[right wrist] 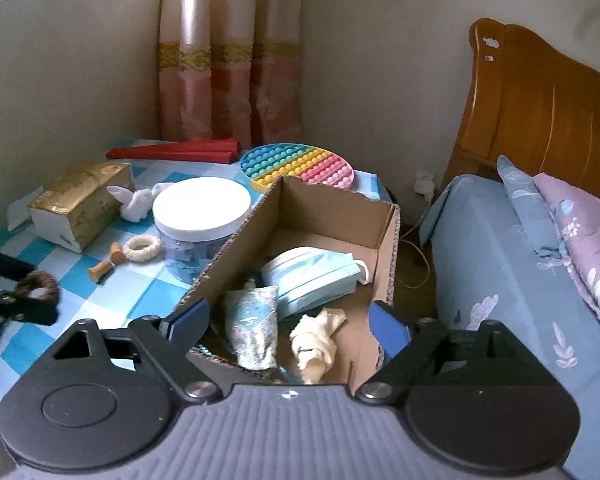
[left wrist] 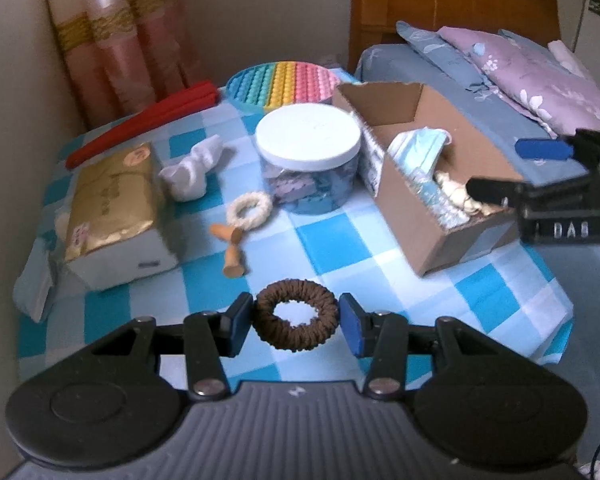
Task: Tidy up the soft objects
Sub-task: 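Carry the dark brown rubber ring into the box and open the left tool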
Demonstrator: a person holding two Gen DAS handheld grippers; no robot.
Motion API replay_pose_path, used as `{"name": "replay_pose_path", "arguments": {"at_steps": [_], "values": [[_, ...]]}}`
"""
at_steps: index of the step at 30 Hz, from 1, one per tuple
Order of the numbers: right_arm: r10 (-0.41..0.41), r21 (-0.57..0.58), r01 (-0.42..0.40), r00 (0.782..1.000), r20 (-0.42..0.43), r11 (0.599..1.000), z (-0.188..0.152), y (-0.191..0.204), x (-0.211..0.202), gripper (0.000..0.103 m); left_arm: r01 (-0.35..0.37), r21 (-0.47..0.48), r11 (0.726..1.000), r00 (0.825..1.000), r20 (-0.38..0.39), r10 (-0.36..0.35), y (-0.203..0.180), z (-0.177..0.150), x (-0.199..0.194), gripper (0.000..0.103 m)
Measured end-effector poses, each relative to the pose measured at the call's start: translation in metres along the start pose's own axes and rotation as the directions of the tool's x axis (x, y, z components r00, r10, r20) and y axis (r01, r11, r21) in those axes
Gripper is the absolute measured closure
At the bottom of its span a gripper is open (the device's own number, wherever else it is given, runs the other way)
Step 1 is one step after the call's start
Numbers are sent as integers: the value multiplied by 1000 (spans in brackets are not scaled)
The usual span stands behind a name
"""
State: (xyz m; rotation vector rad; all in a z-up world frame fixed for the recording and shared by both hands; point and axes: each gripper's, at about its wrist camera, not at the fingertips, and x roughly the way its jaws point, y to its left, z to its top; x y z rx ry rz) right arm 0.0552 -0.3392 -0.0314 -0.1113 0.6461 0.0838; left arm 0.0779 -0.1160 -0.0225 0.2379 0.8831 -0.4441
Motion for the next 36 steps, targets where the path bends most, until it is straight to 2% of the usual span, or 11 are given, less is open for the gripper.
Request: {"name": "replay_pose_path", "arguments": {"at_steps": [3,10,14,22,26,28,30,31,36], "values": [[12,12,-12,1000,-2,1000,-2,4,-4,0,17,19,1000,1000,12,-17,-6,12,1,57],[57,-26,-58,998,-20,998,-8,16,-12,0,57,92,994,997,50,-62,-25,59,11,57],[57,-39,-58,998,-19,998,-11,17,-15,0,91,141,986,993,62,-100,-40,85,19,57],[56,5,-56,998,-10,998,-9,6,-17,0,159,183,970,982,68,-174,-68,142,55,57],[60,12,-60,998,-1,998,-6,3,-18,0,136,200,970,986,65,-152,-80,160,77,56],[65,15,-65,998,0,998,-4,2,-17,0,128,194,973,987,72,-144,-81,166,86,53],[70,13,-70,998,3,997,-3,2,-16,0,127,172,977,987,79,-143,-79,170,94,35],[73,11,-73,997,4,997,-2,3,-16,0,127,157,979,987,79,-141,-76,171,97,20],[91,20,-91,996,5,996,-2,3,-14,0,96,122,988,991,81,-107,-68,172,95,12]]}}
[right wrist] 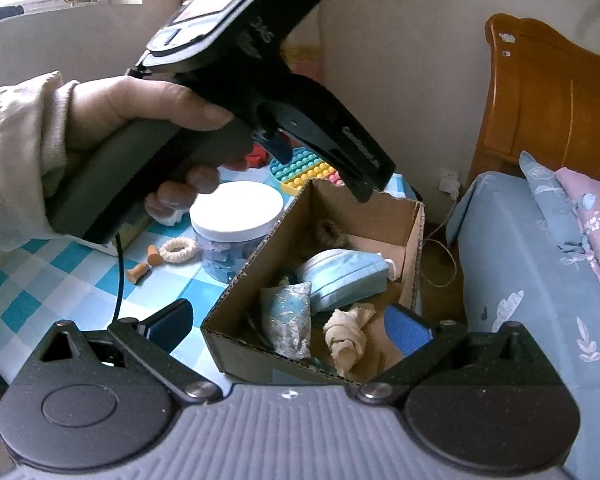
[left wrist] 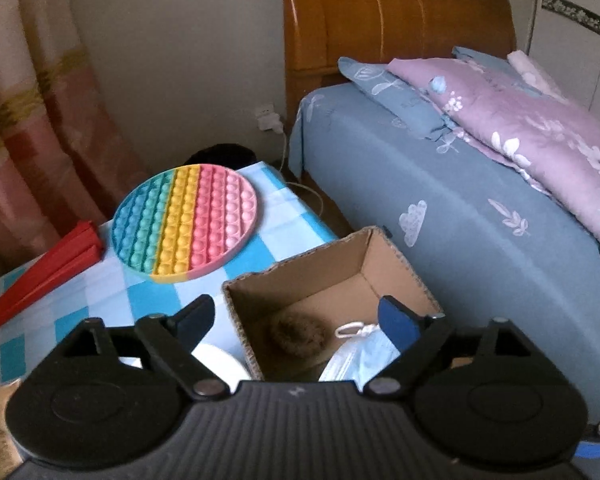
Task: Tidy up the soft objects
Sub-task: 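Carry the dark brown rubber ring into the box and open the left tool, then withdraw both tools from the box back over the table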
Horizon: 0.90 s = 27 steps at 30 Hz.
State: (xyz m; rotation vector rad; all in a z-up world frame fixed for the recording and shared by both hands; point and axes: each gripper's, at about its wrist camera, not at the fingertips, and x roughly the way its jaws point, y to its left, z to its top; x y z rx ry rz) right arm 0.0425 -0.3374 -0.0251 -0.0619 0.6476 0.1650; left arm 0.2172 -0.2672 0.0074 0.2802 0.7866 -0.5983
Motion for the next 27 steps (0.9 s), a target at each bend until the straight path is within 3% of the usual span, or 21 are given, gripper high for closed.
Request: {"name": "replay_pose_path", "arguments": {"at_steps": [12,27], "values": [[13,-4,-12,1000,12,1000,4,15,-15,0,-48,-21,999,996,74,50,8,-31,-63,4],[12,-28,-12,1000,-15,1000,0,51,-28,0,-226,-66,972,966,113,232,34,-118,-148,4]]}}
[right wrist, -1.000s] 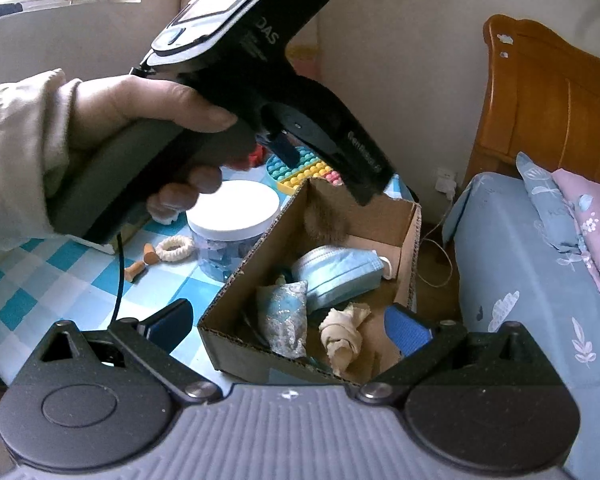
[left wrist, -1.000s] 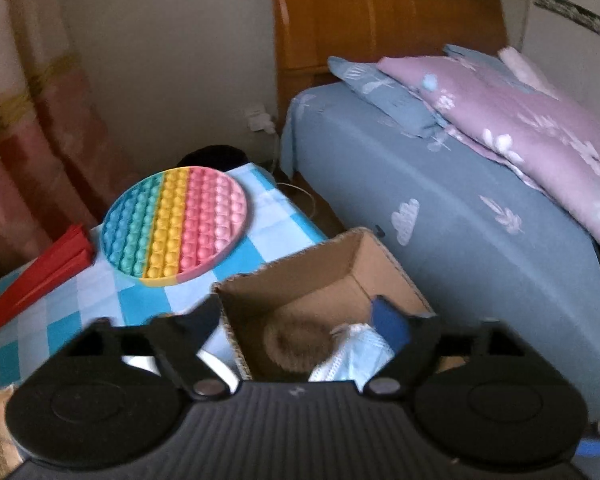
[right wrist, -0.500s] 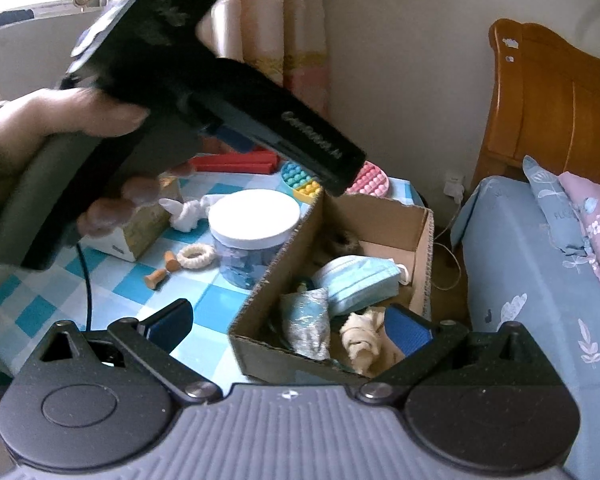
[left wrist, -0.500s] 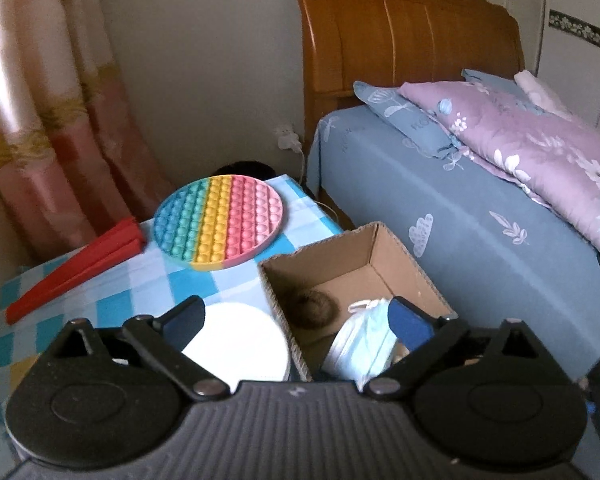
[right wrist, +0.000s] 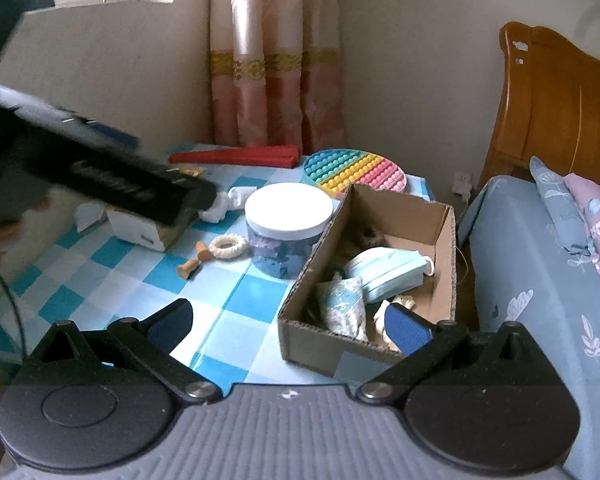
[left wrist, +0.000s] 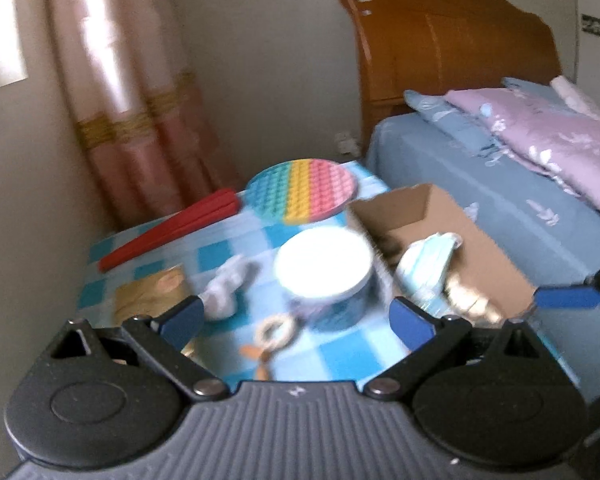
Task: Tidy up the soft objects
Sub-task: 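Withdraw both tools from the box back over the table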
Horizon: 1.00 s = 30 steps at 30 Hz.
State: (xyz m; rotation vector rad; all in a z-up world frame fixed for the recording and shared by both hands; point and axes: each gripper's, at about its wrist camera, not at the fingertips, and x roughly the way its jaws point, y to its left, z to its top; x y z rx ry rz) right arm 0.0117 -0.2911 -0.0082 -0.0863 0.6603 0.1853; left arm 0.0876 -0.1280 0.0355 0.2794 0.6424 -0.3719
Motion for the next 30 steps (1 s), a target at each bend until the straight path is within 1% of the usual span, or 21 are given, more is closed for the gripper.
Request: {"name": "replay_pose_path", "arguments": {"at_steps": [4,6,11,16,20,26,30], "values": [[-13,-10,13,1000,-14,1000,-1,9,-1,0,-94,10,996,995,30,94,14,-33,-22,3],[-14,-11,13,1000,-17,1000,0,11,-2,0,-115,2,993,993,19,115,22,-46,-28,3],[3,-29,-4,999,-36,1000,3,24,3,0,-126,-74,989,992,-31,124,47,-74,-30,3],[16,-72,-18,999,-41,997,12,46,12,0,-160,-123,979,986,-69,152,70,-95,-25,3],[41,-99,-46,998,-47,994,20,62,22,0,-171,-160,972,983,-86,159,86,-104,-22,3],[104,-143,-114,992,-73,983,29,91,49,0,-194,-200,960,978,-114,174,109,-117,-15,3],[129,-143,-141,988,-90,980,33,104,70,0,-212,-226,951,974,-132,186,125,-123,-6,3]]}}
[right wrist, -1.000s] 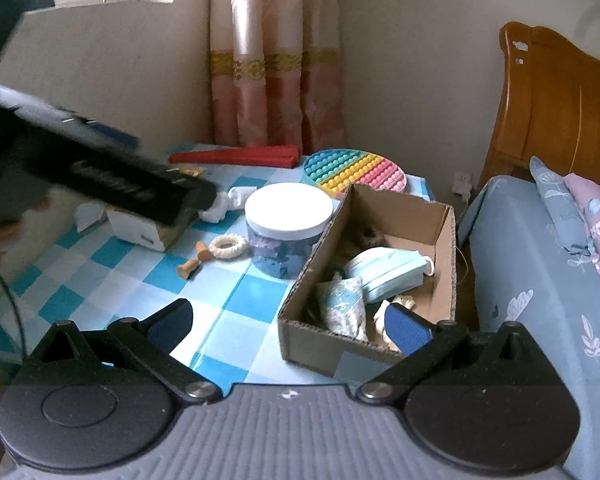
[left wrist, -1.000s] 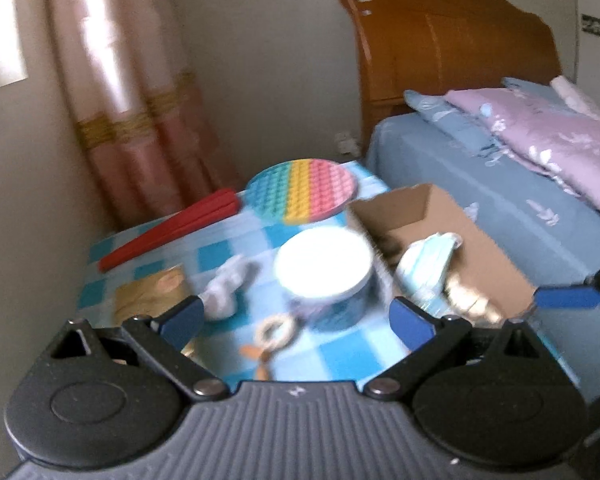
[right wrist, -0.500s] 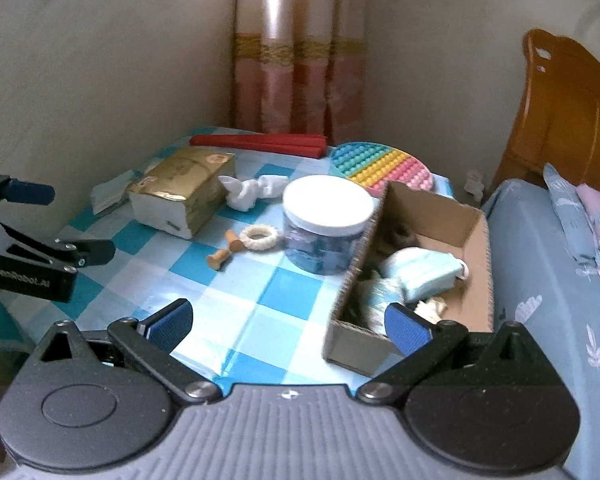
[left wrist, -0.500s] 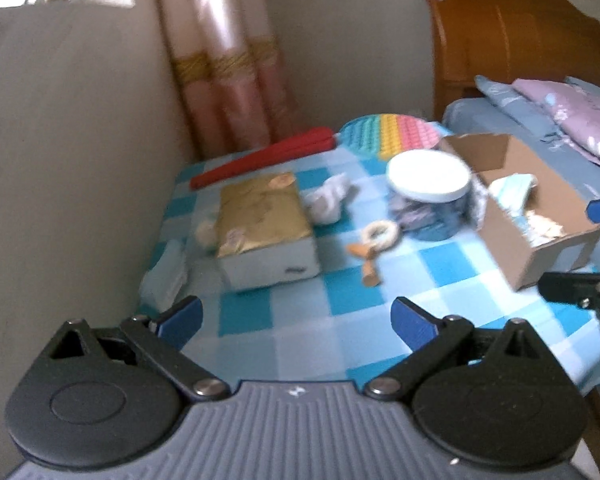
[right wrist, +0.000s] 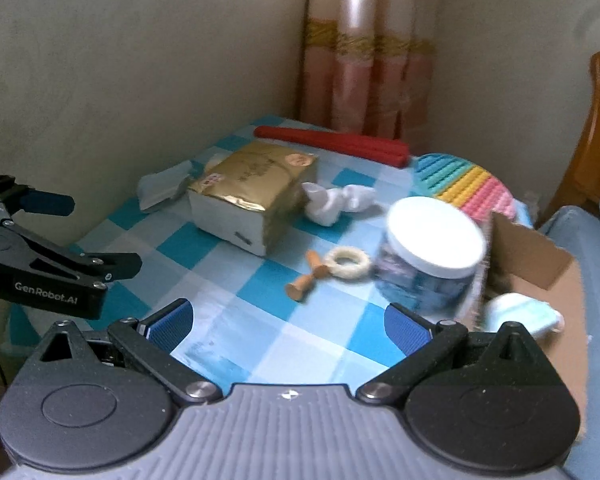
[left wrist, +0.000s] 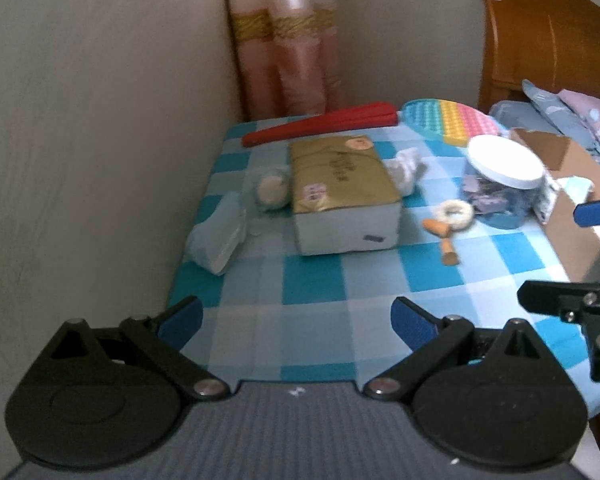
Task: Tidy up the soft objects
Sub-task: 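Withdraw both tools from the box back over the table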
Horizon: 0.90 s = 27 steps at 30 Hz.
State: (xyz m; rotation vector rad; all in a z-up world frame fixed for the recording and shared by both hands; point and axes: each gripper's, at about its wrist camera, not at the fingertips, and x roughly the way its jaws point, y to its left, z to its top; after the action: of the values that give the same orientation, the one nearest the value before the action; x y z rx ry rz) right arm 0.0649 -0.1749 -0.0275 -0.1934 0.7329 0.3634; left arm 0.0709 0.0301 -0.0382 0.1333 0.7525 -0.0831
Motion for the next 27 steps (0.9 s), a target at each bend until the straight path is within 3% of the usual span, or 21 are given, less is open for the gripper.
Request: {"name": "replay_pose_path", "arguments": {"at_steps": [10,16,27], "values": [[21,21,-19,996,-86,1000,-3,2,49,0,-86,-50,995,996,-32,85,15,0,44,3],[-2,28,6,994,-110,1000,-5,-3,66,0,-156,-75,985,987,21,158,20,11,56,3],[35,29,-32,992,-120,999,-6,-5,83,0,-219,-61,974,976,1,219,25,31,82,15]]}}
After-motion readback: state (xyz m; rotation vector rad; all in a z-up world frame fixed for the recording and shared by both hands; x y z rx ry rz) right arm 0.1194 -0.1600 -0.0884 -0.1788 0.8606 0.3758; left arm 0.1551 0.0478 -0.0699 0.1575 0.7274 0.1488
